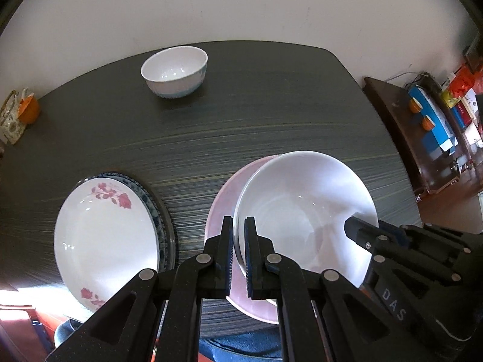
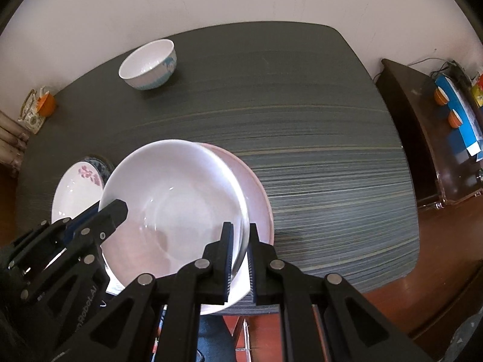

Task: Organize plates and bowls
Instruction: 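Lower the white bowl into the pink bowl and open both grippers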

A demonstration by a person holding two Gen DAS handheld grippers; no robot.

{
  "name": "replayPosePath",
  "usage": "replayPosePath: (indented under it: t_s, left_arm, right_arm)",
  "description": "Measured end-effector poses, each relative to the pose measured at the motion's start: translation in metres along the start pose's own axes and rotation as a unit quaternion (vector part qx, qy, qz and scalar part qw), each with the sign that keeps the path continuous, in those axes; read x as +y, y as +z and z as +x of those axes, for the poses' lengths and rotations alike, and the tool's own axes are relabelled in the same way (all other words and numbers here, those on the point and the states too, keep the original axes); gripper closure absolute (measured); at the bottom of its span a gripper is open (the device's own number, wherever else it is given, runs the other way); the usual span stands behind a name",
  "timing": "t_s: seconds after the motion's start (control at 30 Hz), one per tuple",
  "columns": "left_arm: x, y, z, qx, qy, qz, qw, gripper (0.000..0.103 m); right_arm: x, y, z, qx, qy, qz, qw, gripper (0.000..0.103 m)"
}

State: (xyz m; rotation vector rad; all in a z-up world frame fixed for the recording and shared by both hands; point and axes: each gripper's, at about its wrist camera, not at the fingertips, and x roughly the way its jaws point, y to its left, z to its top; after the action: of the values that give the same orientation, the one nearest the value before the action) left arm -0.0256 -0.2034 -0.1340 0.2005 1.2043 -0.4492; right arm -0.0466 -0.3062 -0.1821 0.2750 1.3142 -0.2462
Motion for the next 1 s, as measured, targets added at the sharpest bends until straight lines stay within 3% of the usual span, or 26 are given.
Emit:
replayPosePath:
  t_s: [0.33,1.0]
  left_arm:
    - [0.001,0.001,0.02,0.01,-0.006,-0.002,0.9999,0.099]
    - [0.0,0.0,0.029,0.01,-0.002,-0.002,0.9999,0.099]
  right_arm:
    - [-0.002,-0.001,0.021,0.008,0.007,0.004,1.0,0.094]
    - [0.0,-0.003,0.025,0.012,0.01,0.003,1.0,0.094]
